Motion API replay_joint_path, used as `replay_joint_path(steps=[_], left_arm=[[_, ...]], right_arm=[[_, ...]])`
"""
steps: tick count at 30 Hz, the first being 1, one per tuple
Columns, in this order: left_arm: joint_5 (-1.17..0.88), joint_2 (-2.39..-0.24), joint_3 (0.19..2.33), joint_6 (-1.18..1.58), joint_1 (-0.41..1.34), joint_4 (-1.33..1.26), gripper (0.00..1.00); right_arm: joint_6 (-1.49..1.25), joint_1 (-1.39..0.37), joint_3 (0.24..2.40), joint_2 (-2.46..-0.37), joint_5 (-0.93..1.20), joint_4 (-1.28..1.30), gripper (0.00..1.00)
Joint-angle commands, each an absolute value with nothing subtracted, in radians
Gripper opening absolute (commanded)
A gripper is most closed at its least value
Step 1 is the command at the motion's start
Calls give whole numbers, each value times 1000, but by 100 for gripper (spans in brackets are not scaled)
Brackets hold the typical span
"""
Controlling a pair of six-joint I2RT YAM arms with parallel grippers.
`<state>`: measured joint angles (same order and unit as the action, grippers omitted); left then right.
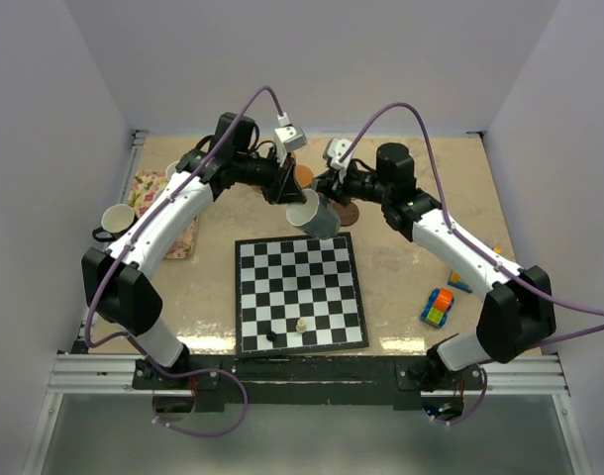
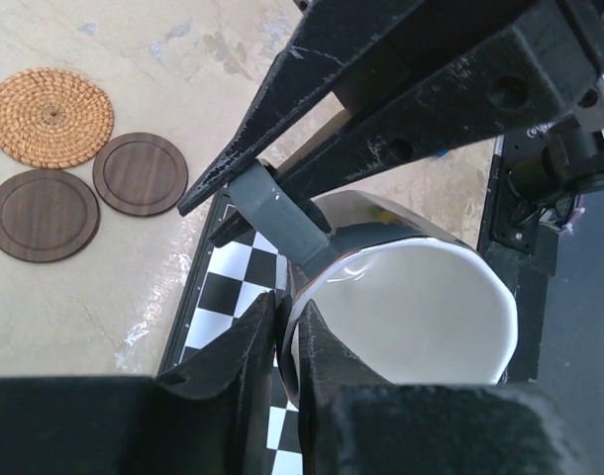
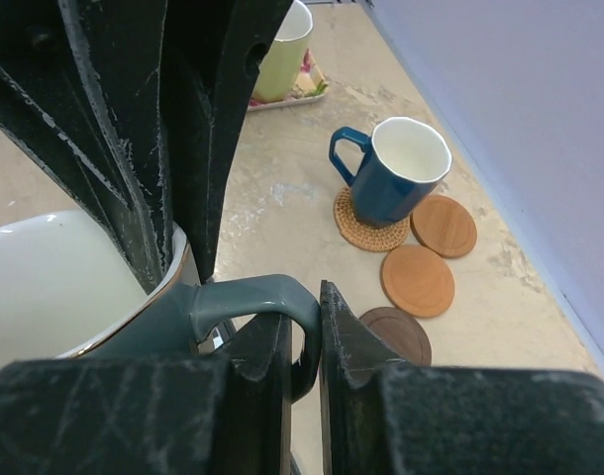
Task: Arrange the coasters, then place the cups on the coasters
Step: Place the cup on the coaster.
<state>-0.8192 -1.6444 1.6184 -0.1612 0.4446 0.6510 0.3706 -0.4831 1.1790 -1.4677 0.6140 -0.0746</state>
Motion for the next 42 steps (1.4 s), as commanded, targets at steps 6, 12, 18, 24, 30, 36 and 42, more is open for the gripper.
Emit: replay_joint_path(steps=[6, 12, 18, 24, 30, 36, 42], left_arm=[[-647, -1545, 1602, 58, 430, 500, 70], [-710, -1508, 1511, 242, 364, 403, 80], [-759, -1555, 1526, 333, 339, 451, 87], [-765, -1609, 1560, 357, 339, 491, 88], [-799, -1634, 1549, 393, 339, 456, 76], [-881, -1683, 1572, 417, 351, 448, 66], [-910, -1703, 1595, 394, 357, 479, 35]], right_arm=[[273, -492, 1065, -1378, 444, -345, 0], [221, -492, 1005, -1335, 310, -506, 0], [225, -492, 983, -1309, 247, -572, 0], [239, -492, 980, -1308, 262, -586, 0], [248, -502, 956, -1299, 275, -607, 0], [305, -517, 963, -1305, 276, -597, 0], [327, -526, 973, -1322, 276, -598, 0]])
